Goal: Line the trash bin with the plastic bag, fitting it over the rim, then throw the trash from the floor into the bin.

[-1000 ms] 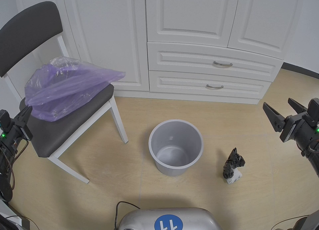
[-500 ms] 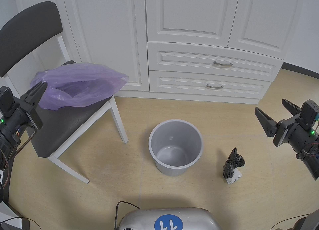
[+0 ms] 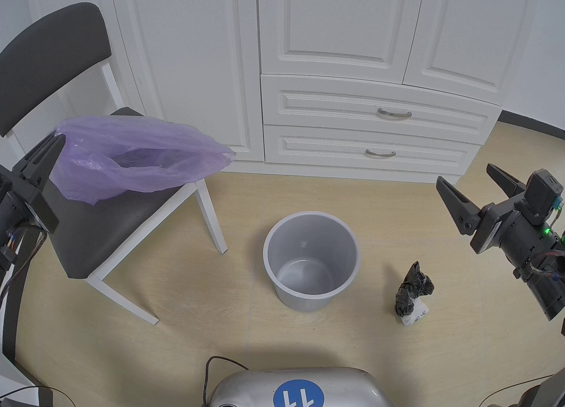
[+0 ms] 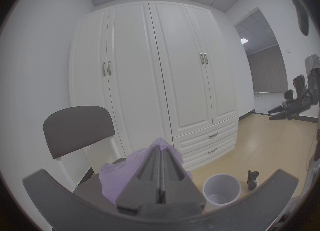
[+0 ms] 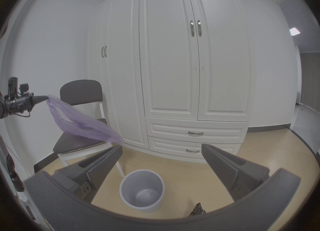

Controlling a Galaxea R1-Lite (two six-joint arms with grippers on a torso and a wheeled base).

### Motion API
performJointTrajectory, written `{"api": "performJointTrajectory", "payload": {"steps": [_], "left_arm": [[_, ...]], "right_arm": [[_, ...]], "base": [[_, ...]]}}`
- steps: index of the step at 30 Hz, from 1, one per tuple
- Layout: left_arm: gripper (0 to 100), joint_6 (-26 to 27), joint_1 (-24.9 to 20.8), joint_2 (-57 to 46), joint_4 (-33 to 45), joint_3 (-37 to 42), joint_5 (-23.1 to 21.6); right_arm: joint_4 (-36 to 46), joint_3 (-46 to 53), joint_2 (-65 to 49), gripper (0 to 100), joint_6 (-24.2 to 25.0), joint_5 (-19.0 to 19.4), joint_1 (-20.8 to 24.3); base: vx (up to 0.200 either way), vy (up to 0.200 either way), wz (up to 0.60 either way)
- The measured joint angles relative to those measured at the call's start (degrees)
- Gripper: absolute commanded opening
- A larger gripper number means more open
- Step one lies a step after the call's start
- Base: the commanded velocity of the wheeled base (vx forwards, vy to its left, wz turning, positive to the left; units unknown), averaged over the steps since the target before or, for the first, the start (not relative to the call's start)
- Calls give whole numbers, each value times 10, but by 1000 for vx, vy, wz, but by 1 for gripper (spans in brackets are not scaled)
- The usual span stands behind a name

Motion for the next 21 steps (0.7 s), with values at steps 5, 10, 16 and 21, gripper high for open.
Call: {"api": "performJointTrajectory", "payload": {"steps": [5, 10, 16, 21], "left_arm": [[0, 1, -4, -9, -2, -1, 0], [0, 3, -15, -12, -3, -1, -1], [0, 9, -52, -24, -4, 0, -1], [0, 31, -87, -34, -4, 6, -1]], "right_arm": [[-3, 15, 15, 100, -4, -15, 17], [-15, 36, 28, 100, -5, -30, 31], [-34, 46, 40, 100, -8, -32, 41], [-46, 56, 59, 100, -11, -32, 57]], "base": [[0, 0, 0], [0, 0, 0], [0, 0, 0], [0, 0, 0]]}}
